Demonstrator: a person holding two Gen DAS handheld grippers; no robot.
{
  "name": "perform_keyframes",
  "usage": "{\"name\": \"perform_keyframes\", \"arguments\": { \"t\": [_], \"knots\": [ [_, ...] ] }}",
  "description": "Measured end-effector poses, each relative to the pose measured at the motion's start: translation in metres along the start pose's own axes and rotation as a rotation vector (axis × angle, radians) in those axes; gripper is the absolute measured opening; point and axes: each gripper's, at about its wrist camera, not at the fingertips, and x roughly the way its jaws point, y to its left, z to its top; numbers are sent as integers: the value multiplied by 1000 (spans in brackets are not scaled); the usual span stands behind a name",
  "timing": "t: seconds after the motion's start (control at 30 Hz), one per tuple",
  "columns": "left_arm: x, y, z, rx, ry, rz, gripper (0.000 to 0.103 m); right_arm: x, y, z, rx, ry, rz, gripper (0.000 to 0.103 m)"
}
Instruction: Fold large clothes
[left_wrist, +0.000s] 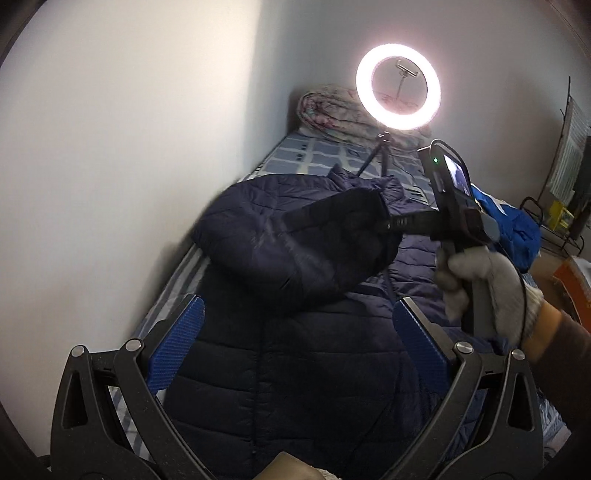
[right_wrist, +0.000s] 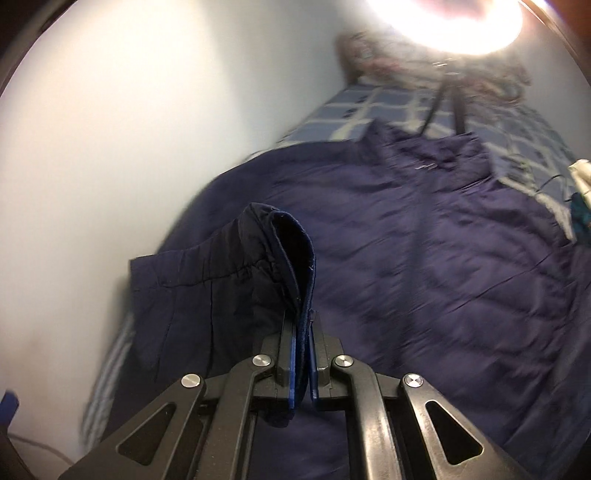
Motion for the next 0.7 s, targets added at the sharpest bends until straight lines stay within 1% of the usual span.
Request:
{"name": "perform_keyframes", "arguments": {
  "t": [0.07,0.2,0.23,0.37,0.43,0.53,0.63,0.7],
  "knots": [
    [-2,-8,2,17,-24,2,103,5,-28,10,35,-24,-39,3],
    [-2,-10,6,11,-49,-16,103,7,-79,17,99,-56,-126,3],
    [1,-10,7,17,-53,-11,103,5,-86,16,110,-63,-146,3],
    [2,-17,5,44,-54,-3,103,6,-133,2,229,-88,-201,3],
    [4,-18,4,51,-52,-5,103,8,-151,-6,267,-90,-235,3],
    [1,-21,2,61,-54,-14,103,15,-174,-10,307,-75,-250,3],
    [0,-23,1,87,-63,-1,103,14,-186,-9,325,-87,-277,3],
    [1,-23,0,92,-63,6,103,18,-191,-8,341,-76,-269,3]
  ]
}}
